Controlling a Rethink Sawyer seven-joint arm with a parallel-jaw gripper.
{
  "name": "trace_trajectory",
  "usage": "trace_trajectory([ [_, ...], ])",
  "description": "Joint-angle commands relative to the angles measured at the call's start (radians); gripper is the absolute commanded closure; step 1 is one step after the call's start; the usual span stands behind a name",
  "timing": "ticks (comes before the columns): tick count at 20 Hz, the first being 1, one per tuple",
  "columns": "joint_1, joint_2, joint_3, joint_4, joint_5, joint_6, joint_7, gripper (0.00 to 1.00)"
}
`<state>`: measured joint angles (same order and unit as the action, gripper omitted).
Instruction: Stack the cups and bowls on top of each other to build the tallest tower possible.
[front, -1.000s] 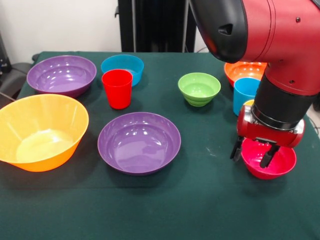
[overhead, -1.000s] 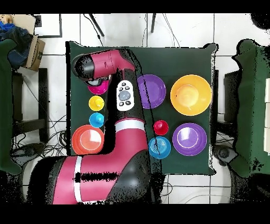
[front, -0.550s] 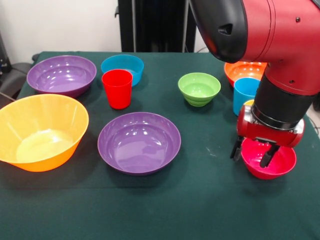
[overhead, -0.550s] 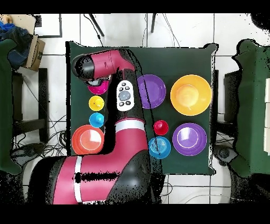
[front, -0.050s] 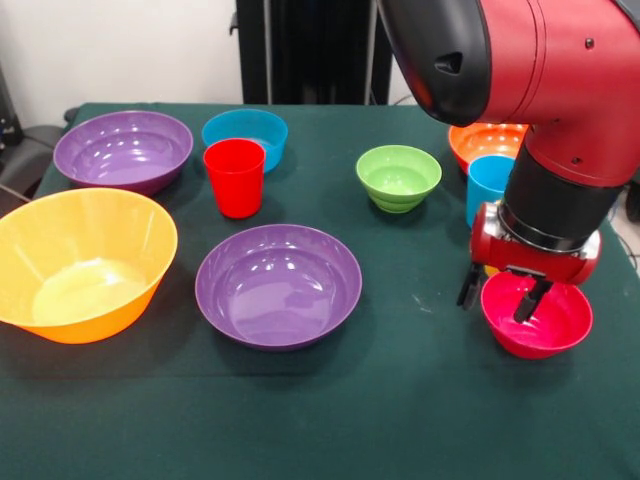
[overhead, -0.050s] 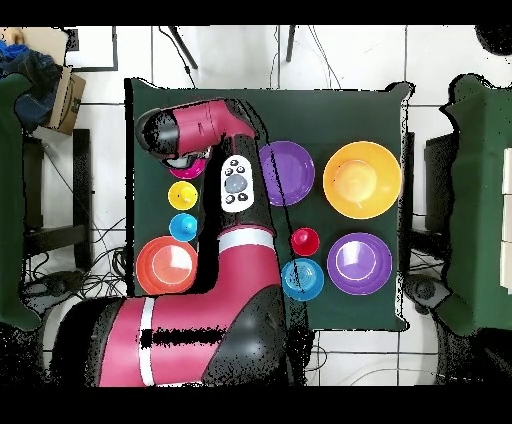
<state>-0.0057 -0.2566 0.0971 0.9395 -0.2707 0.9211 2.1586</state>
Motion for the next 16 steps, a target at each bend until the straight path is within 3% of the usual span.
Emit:
trace_trajectory([
  [1,-0.024,-0.008,0.092,0.107,-0.039,0.022,-0.221,0.0],
  [16,-0.025,-0.014,0.095,0.134,-0.05,0.0,-0.218,0.0],
])
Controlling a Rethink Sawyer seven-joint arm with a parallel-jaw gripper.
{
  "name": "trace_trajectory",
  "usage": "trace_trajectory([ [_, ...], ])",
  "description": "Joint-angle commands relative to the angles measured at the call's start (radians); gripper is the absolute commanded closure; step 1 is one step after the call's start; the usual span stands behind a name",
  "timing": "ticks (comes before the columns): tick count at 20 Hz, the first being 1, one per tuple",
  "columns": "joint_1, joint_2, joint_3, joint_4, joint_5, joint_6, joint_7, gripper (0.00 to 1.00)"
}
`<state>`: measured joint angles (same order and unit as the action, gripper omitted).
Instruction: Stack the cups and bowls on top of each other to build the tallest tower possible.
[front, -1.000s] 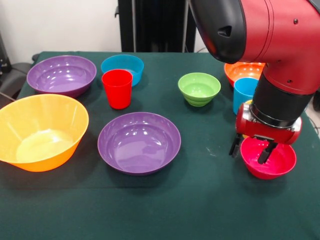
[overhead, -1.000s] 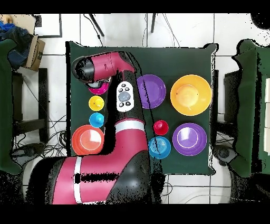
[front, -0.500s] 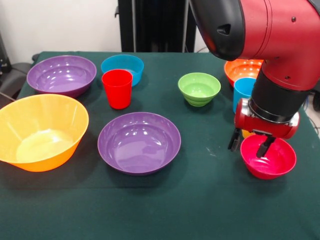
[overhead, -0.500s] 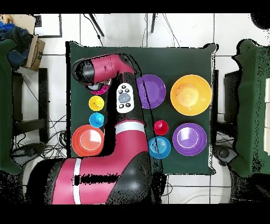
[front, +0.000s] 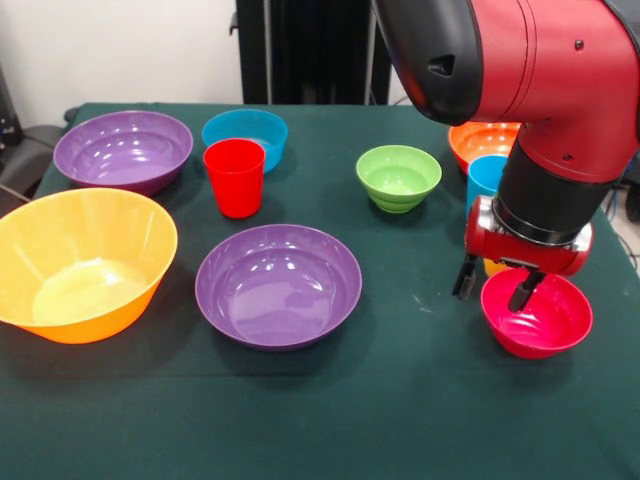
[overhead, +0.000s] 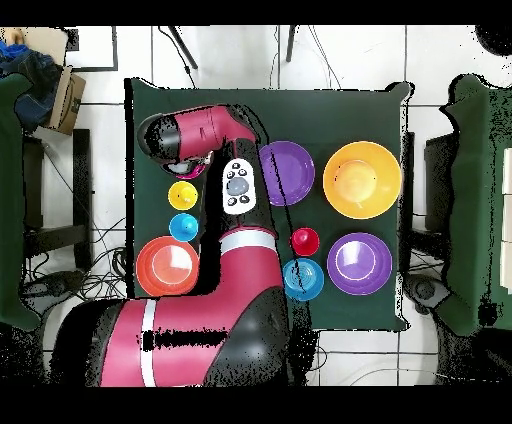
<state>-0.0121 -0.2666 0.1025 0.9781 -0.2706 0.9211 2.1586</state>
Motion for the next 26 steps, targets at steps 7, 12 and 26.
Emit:
trace_trajectory([
  [7,-0.02,-0.004,0.09,0.096,-0.055,0.001,-0.222,0.0],
  [12,-0.016,0.006,0.088,0.082,-0.061,0.005,-0.223,0.0],
  [26,-0.013,0.027,0.086,0.065,-0.074,0.005,-0.227,0.0],
])
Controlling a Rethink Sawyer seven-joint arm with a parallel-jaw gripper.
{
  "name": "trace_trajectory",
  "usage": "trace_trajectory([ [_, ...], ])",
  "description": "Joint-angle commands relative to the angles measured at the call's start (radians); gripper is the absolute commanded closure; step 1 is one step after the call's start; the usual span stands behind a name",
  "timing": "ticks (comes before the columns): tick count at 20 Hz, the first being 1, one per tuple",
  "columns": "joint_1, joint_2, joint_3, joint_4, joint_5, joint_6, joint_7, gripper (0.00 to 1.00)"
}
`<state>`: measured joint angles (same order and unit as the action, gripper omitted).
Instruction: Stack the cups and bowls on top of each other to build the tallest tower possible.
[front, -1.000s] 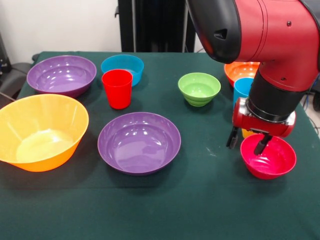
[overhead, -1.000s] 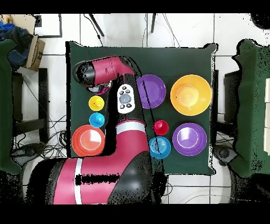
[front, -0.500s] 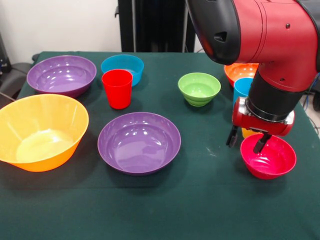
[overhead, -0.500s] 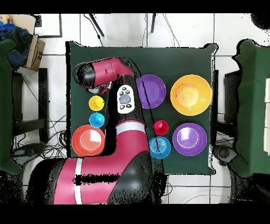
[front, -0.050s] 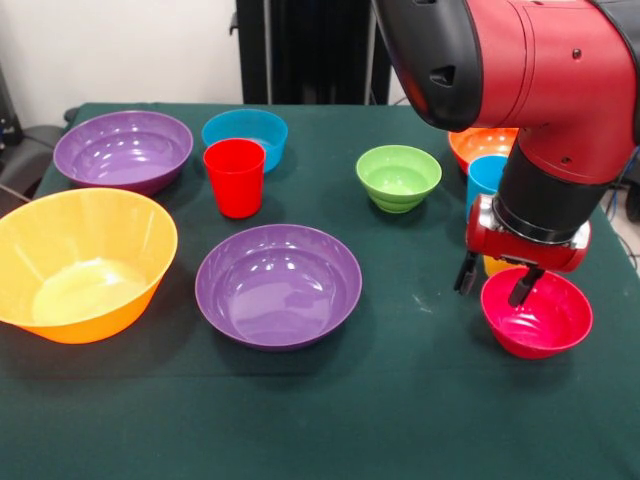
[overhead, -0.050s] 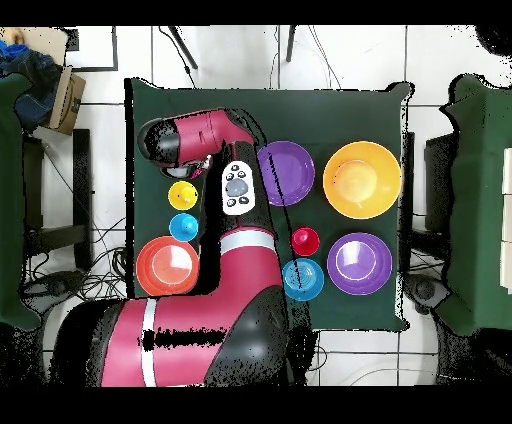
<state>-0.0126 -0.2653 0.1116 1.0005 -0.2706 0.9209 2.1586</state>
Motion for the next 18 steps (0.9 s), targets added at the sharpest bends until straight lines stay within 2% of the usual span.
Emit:
trace_trajectory([
  [1,-0.012,0.025,0.077,0.043,-0.074,0.005,-0.227,0.0],
  [18,-0.015,0.045,0.077,0.045,-0.088,-0.034,-0.219,0.0],
])
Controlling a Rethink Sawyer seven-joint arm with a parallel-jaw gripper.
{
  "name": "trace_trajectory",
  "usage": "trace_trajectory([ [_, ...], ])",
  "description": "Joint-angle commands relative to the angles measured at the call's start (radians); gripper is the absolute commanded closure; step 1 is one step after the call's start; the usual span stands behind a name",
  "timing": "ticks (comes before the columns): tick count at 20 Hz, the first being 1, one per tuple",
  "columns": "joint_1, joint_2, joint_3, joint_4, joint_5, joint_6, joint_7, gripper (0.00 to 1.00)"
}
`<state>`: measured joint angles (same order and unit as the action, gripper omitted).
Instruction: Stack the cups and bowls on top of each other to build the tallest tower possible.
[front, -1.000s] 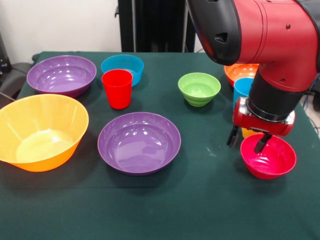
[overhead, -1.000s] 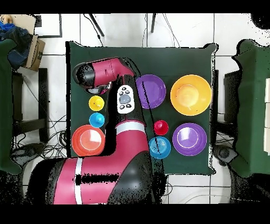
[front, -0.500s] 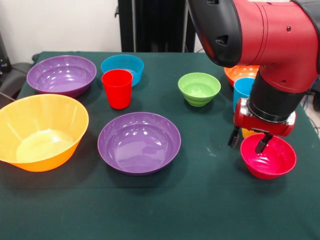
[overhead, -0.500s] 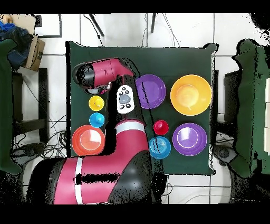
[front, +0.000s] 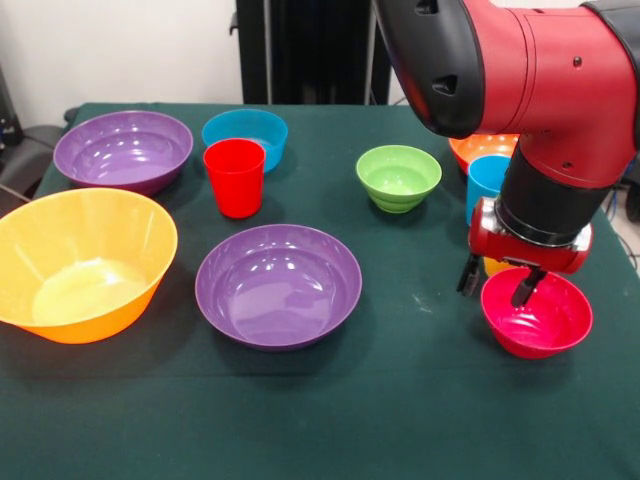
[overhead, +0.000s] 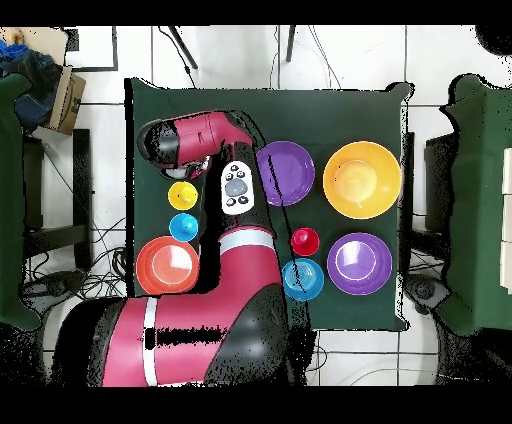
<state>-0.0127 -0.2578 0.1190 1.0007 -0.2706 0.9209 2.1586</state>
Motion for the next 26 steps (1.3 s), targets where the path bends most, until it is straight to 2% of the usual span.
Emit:
trace_trajectory([
  [1,-0.015,0.038,0.07,0.045,-0.088,-0.035,-0.219,0.0],
  [26,-0.017,0.073,0.076,0.02,-0.094,-0.066,-0.207,0.0],
])
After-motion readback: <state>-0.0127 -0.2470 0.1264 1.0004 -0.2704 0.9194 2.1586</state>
